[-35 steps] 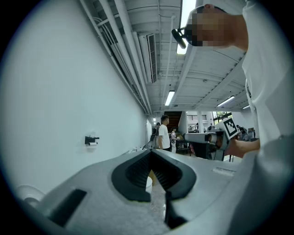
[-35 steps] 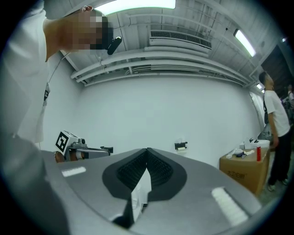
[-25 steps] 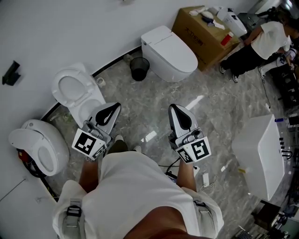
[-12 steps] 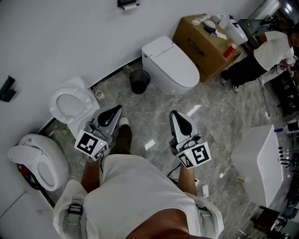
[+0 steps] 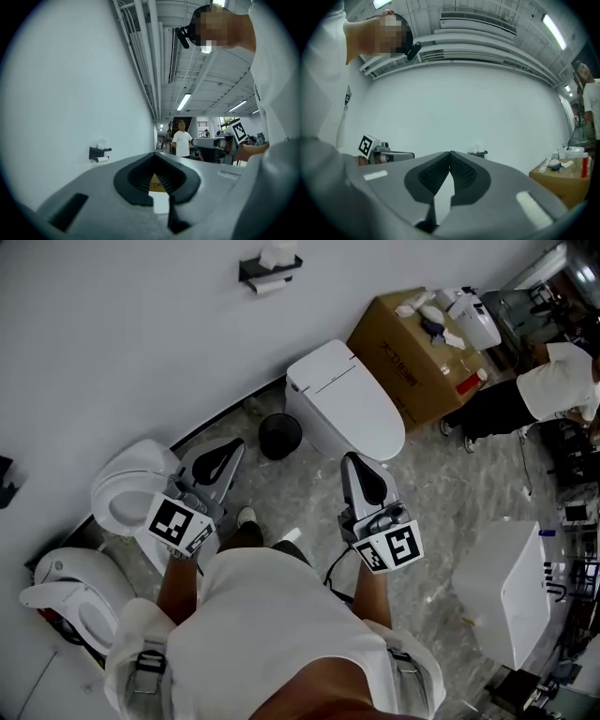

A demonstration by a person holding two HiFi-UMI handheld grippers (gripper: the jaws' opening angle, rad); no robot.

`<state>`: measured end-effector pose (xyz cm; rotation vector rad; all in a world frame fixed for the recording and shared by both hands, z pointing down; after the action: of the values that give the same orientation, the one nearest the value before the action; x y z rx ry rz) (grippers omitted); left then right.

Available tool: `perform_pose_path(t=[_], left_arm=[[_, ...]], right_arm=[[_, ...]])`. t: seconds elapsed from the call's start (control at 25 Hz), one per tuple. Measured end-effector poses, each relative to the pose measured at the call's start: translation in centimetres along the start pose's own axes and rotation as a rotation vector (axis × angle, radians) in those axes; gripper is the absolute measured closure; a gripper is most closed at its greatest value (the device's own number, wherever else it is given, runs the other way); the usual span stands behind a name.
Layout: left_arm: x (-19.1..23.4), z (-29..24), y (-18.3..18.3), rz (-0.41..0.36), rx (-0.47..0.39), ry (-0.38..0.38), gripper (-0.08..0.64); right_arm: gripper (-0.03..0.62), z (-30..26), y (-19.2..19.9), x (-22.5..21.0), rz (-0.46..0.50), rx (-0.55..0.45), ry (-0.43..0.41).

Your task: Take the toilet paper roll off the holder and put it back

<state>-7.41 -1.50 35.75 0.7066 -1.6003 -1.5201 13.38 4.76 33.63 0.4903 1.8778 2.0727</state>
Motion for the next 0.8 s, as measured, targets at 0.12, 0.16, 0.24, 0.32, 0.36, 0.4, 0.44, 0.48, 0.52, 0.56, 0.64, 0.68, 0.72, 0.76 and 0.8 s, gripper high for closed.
perform_pose_path(t=[0.12,0.16,0.24,0.32,0.36,0.4,0.44,0.48,0.52,0.56,0.64,0.68,0.72,0.76,0.8], left_arm=[[3.0,-2.4,-0.8,-0.003,-0.007,-0.018,0.560],[3.8,-3.1,-0.9,-0.001,-0.006,-0.030,0.560],[5.3,-4.5,-0.9,-0.002,-0.006,-0.058,0.561],[6.6,-5.8,-1.0,-0.007,-0.011,-0.090,0.561],[7.1,-6.2,-1.0,-0.004,-0.015,-0.108,0.560],[7.5,-6.6,-1.0,0.001,-0.019,-0.123,0.560],[7.8,-7.0,-1.1,0.003,-0.021,-0.134,0.560],[8.2,-7.5,-1.2,0.001,-0.021,-0.143,0.560],[8.7,-8.0,-1.2,-0.001,-0.020,-0.151,0.561],[9.1,-8.5,-1.1,0.002,-0.020,-0.159,0.560],[10.0,-9.3,-0.8,0.019,-0.021,-0.172,0.561],[10.3,-9.6,-0.6,0.026,-0.019,-0.176,0.560],[10.7,-10.0,-0.4,0.030,-0.014,-0.179,0.560],[11.0,-10.4,-0.3,0.030,-0.007,-0.182,0.560],[11.3,-10.7,-0.2,0.031,-0.002,-0.187,0.560]], right_arm=[[0.591,-3.5,0.1,-3.0,0.005,0.004,0.006],[0.591,-4.5,0.3,-3.9,0.003,0.007,0.003],[0.591,-6.4,0.7,-6.0,-0.002,0.007,-0.013],[0.591,-8.4,1.1,-7.7,-0.004,0.005,-0.036],[0.591,-9.3,1.3,-8.3,-0.007,0.006,-0.051],[0.591,-10.1,1.5,-8.8,-0.011,0.008,-0.066],[0.591,-10.8,1.7,-9.3,-0.014,0.008,-0.079],[0.591,-11.6,1.8,-9.9,-0.016,0.010,-0.089],[0.591,-12.4,2.0,-10.5,-0.016,0.014,-0.097],[0.591,-13.1,2.2,-11.0,-0.016,0.020,-0.104],[0.591,-14.4,2.6,-12.1,-0.009,0.031,-0.112],[0.591,-15.3,2.8,-12.7,-0.002,0.037,-0.115],[0.583,-16.3,2.8,-13.4,0.011,0.043,-0.120],[0.551,-17.5,2.8,-14.1,0.028,0.049,-0.128],[0.511,-18.9,2.7,-14.8,0.047,0.053,-0.136]])
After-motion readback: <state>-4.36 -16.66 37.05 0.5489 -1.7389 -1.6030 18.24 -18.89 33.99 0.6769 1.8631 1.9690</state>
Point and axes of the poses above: the fingertips, and each gripper's own axes: z backward along the fingers, x to its left, y out of its underside, the point moved 4 cm from there along z, backward along the fingers, and after that the axes turned 7 degrees about z, right-handed, at the moved point
